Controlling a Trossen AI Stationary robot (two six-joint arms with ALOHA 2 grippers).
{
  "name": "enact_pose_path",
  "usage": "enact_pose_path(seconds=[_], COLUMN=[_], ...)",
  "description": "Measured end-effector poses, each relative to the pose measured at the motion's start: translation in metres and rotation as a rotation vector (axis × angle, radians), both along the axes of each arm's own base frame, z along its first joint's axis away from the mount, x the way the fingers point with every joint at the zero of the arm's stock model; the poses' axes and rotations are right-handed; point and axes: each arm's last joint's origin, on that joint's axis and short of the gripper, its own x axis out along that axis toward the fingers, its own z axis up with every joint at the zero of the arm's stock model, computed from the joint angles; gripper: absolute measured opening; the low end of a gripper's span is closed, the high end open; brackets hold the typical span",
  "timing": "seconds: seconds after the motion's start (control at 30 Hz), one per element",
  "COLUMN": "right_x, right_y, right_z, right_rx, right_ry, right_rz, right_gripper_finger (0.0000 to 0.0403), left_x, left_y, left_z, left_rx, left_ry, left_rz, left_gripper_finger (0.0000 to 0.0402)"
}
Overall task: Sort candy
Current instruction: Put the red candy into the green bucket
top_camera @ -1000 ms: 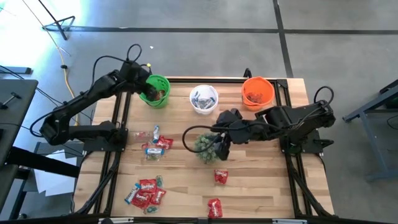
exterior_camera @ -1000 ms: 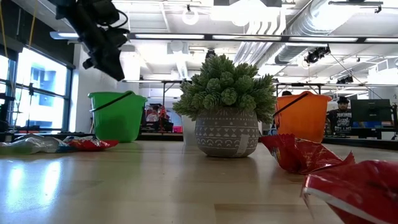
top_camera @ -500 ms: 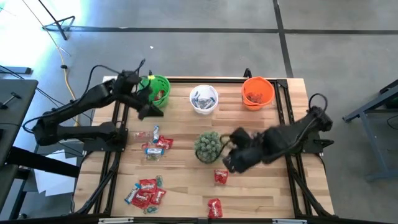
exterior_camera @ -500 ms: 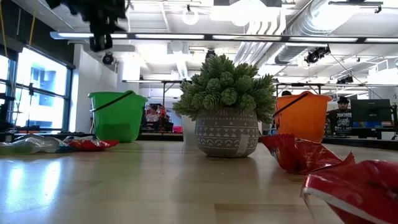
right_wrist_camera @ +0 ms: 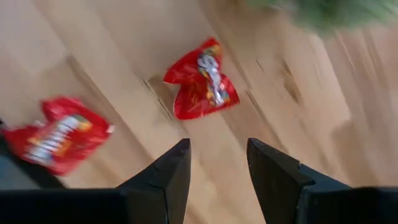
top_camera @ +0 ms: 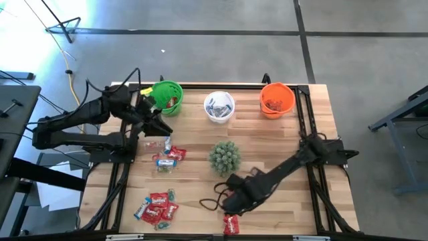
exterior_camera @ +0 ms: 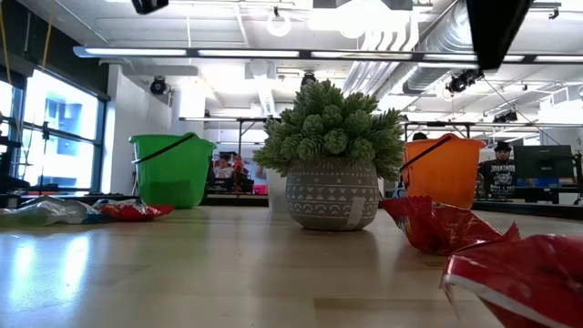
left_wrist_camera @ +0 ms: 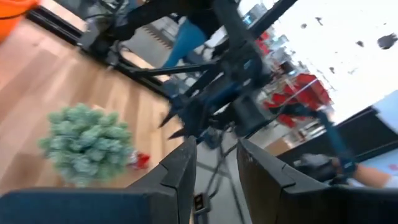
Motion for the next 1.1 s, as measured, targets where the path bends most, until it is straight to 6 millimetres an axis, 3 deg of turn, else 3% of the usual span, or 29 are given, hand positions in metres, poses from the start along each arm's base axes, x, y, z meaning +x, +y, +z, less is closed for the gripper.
enact_pose_path(seconds=[0.13, 0.33, 0.7, 0.93, 1.1], right_x=[0.016, 0.030, 0.045, 0.049, 0.049], right_y=[-0.002, 0.000, 0.001, -0.002, 0.000], right_z=[-0.028, -0.057, -0.107, -0.109, -0.110], right_rx=[-0.022, -0.013, -0.034, -0.020, 0.022], right_ry=[0.054, 0.093, 0.152, 0.140, 0.132], right_rz=[0.193, 0.339, 0.380, 0.316, 0.195], right_gripper_finger=[0.0153, 0.0153, 0.0153, 0.0145, 0.0071], left_x=[0.001, 0.003, -0.002, -0.006, -0.008], left_y=[-0.009, -0.029, -0.063, -0.077, -0.083], left_z=[0.002, 0.007, 0.029, 0.029, 0.029], left_rx=[-0.048, -0.081, -0.137, -0.128, -0.114], left_ry=[-0.002, -0.028, -0.235, -0.237, -0.245], left_rz=[-0.047, -0.078, -0.200, -0.243, -0.287], left_gripper_finger=[0.0103, 0.0103, 0.0103, 0.0103, 0.0103])
